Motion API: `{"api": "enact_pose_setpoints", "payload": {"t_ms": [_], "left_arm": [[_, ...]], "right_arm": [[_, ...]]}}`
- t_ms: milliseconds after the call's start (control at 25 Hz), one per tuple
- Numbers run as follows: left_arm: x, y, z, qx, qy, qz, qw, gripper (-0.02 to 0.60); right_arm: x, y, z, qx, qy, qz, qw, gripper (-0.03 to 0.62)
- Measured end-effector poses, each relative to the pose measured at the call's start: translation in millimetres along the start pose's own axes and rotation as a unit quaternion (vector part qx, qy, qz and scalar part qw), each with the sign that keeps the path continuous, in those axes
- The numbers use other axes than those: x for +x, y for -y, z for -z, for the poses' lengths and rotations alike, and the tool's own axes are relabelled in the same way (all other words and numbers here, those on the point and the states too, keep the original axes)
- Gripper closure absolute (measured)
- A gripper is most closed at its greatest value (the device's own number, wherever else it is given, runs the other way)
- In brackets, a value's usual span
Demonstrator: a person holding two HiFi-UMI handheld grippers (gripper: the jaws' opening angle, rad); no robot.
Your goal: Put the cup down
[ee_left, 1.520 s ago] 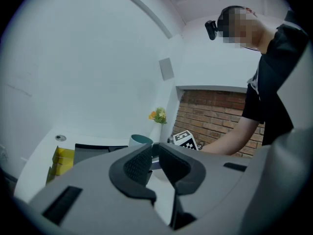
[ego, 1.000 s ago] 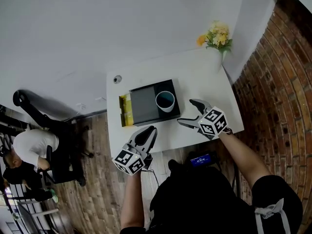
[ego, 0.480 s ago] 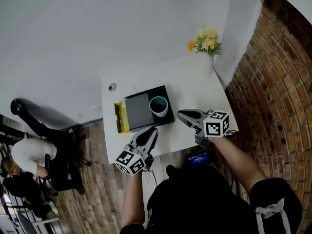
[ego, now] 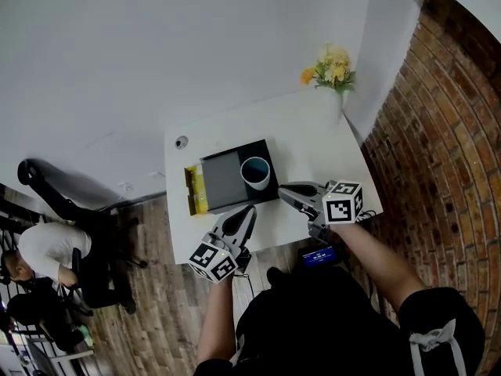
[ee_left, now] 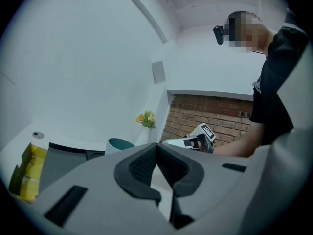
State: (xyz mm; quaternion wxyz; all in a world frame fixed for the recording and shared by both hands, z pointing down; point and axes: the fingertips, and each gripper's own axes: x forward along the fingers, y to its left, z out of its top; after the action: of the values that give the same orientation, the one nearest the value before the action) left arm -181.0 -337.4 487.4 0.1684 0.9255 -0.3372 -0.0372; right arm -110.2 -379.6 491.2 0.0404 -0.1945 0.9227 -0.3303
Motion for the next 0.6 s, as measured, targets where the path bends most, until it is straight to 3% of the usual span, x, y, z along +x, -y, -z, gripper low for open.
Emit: {"api": "enact_pose_setpoints", "payload": {"t_ms": [600], "left_arm": [[4.5, -2.6, 6.9, 0.0, -0.025, -0.001, 0.9997, 0.575]], "right_arm": [[20.4, -16.7, 19.2, -0.098, -0.077, -0.018, 0.992, 0.58]]}}
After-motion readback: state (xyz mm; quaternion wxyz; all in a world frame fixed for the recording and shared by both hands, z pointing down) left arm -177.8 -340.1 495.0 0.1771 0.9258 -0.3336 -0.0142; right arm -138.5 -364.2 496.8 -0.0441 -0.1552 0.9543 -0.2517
